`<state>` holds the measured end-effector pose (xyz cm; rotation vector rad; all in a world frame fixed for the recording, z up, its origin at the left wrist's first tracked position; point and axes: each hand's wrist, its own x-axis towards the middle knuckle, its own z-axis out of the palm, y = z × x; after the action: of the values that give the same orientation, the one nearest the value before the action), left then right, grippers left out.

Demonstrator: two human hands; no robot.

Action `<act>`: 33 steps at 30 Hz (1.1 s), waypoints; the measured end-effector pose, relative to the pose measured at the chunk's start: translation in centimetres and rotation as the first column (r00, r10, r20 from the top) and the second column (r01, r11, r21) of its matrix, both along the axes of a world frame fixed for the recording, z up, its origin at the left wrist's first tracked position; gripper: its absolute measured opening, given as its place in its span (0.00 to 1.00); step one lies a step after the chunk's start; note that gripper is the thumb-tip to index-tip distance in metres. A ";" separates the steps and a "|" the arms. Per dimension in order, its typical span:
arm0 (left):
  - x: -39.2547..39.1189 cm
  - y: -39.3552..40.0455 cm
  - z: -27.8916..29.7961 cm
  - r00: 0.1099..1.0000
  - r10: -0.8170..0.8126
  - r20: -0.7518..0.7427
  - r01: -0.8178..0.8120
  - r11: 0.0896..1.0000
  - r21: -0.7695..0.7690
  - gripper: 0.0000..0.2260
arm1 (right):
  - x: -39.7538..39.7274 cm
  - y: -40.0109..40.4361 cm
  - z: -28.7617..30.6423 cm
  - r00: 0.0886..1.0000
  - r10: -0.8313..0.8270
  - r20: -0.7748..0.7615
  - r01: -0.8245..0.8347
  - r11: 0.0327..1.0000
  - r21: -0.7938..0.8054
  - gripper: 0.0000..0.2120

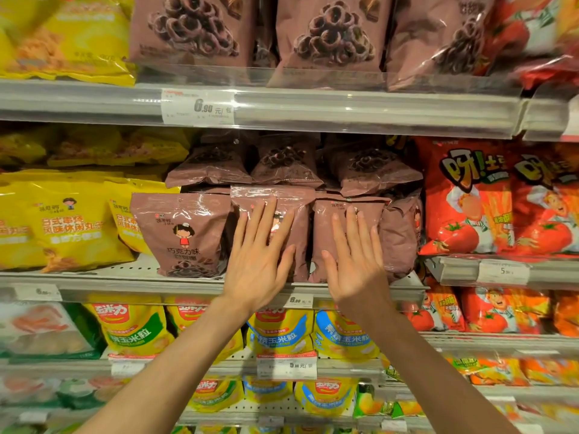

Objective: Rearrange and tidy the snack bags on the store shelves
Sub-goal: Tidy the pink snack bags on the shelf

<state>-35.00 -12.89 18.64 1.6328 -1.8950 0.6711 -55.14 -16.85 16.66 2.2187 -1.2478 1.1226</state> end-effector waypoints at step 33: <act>-2.5 15.7 -6.4 0.683 0.128 -0.719 0.173 0.928 0.329 0.26 | -1.8 13.6 -5.1 0.871 -0.056 0.489 -0.351 0.624 0.698 0.32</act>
<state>-37.48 2.77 12.21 1.7260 -1.4542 -0.3871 -56.95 -3.20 11.55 2.7968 -2.1103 1.4405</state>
